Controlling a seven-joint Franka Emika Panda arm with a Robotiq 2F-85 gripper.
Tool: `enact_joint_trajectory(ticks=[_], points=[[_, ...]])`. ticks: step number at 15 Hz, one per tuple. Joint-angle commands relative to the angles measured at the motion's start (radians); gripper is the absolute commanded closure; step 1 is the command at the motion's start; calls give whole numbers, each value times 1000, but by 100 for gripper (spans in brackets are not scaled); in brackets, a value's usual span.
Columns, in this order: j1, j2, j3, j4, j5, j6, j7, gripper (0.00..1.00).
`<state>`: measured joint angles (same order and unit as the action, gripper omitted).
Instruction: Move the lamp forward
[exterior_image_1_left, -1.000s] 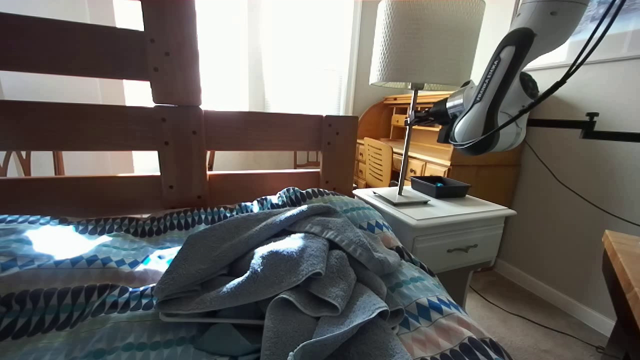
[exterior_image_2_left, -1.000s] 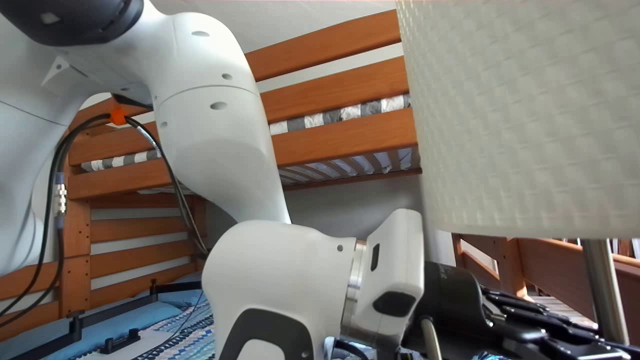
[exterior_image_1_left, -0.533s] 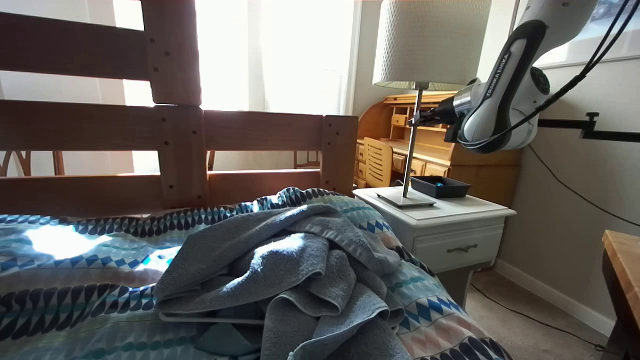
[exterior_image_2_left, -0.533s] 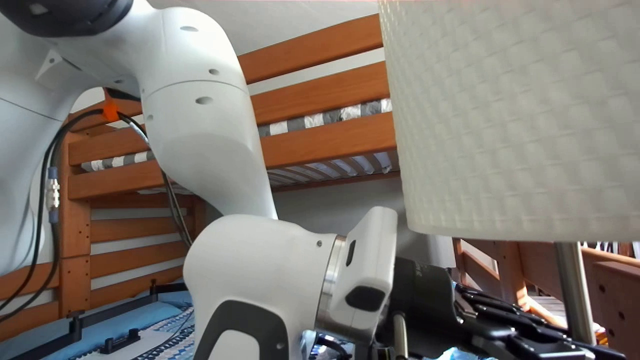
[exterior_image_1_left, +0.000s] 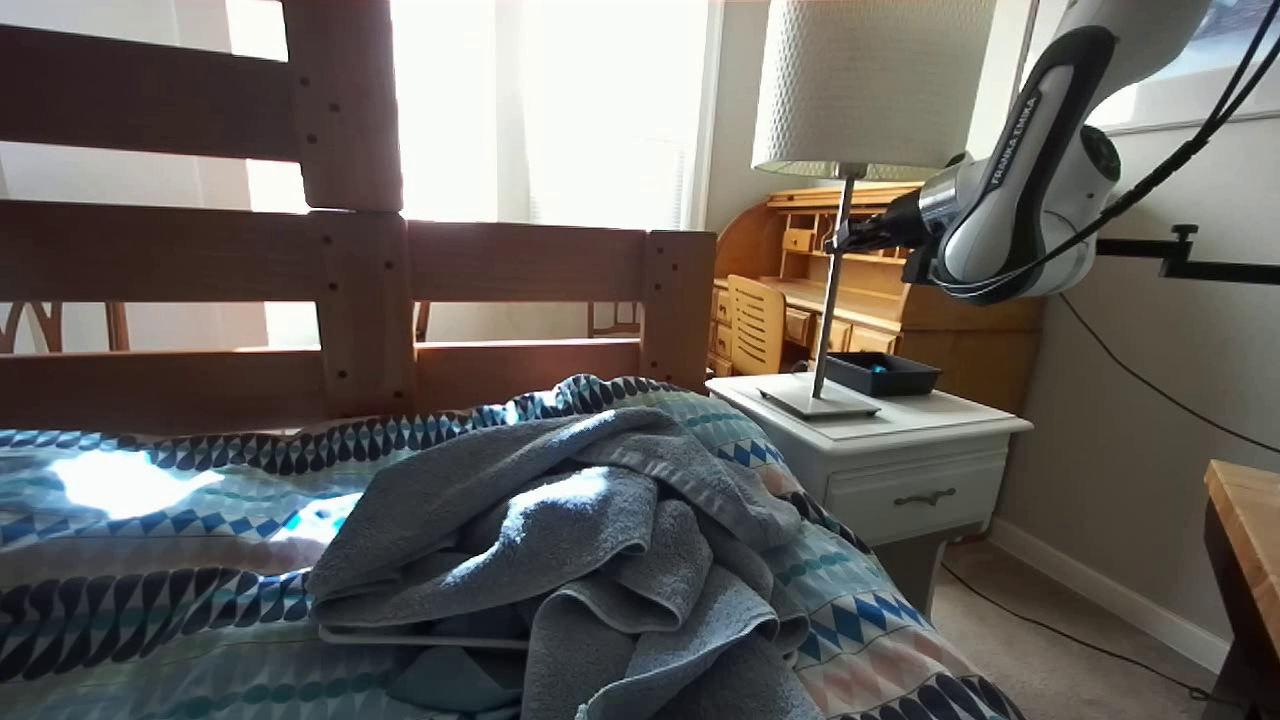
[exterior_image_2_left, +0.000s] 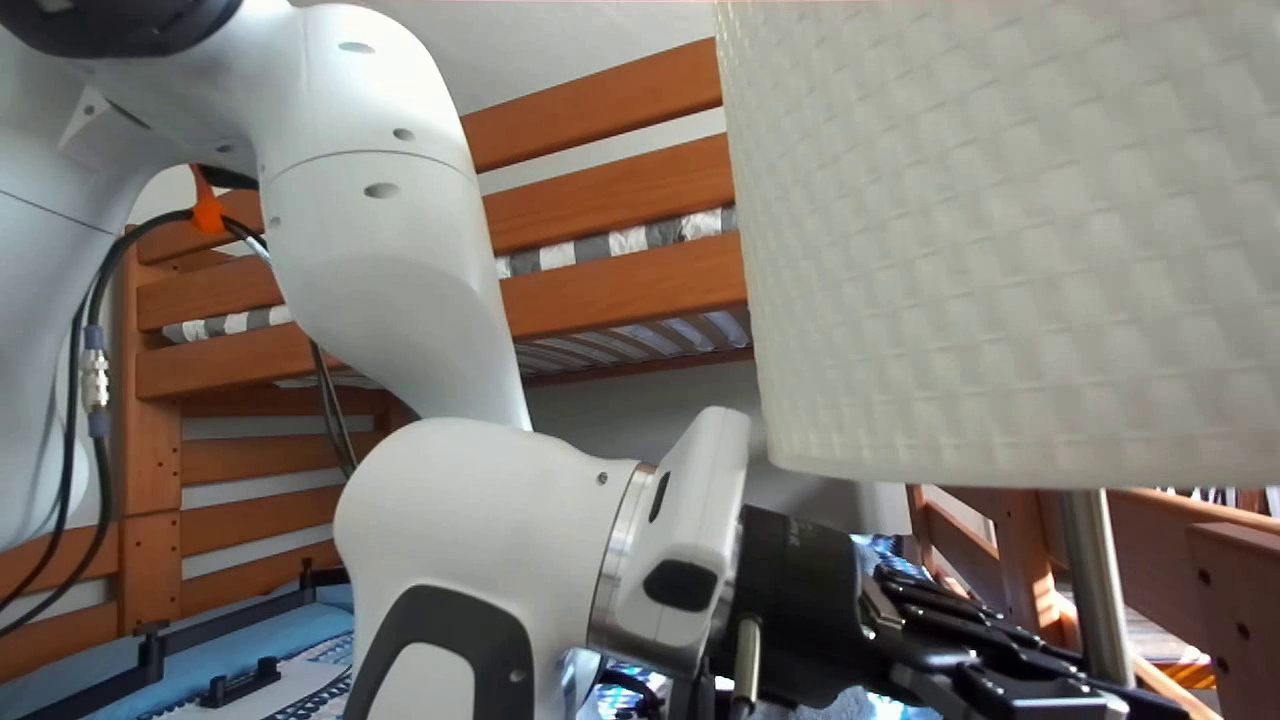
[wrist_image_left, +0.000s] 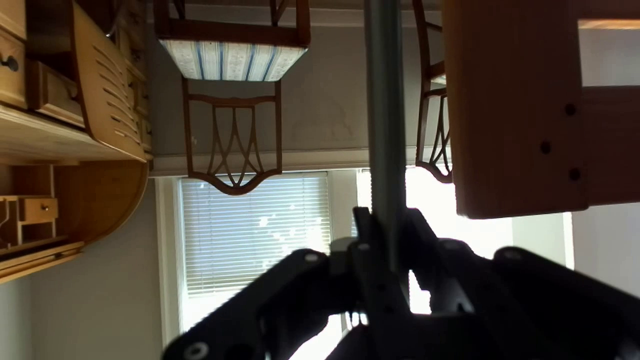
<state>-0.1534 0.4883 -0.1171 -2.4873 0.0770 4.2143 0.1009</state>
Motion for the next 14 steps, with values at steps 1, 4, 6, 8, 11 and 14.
enact_joint_trajectory(ticks=[1,4,6,8,11,14], points=[[8,-81,7,-65,15,2,-13,95],[5,-99,8,-85,-5,-9,-11,95],[1,-111,10,-101,-25,-20,-7,95],[-2,-128,10,-119,-46,-35,-4,95],[-5,-131,8,-128,-70,-25,-9,95],[-8,-122,5,-125,-90,-5,-14,95]])
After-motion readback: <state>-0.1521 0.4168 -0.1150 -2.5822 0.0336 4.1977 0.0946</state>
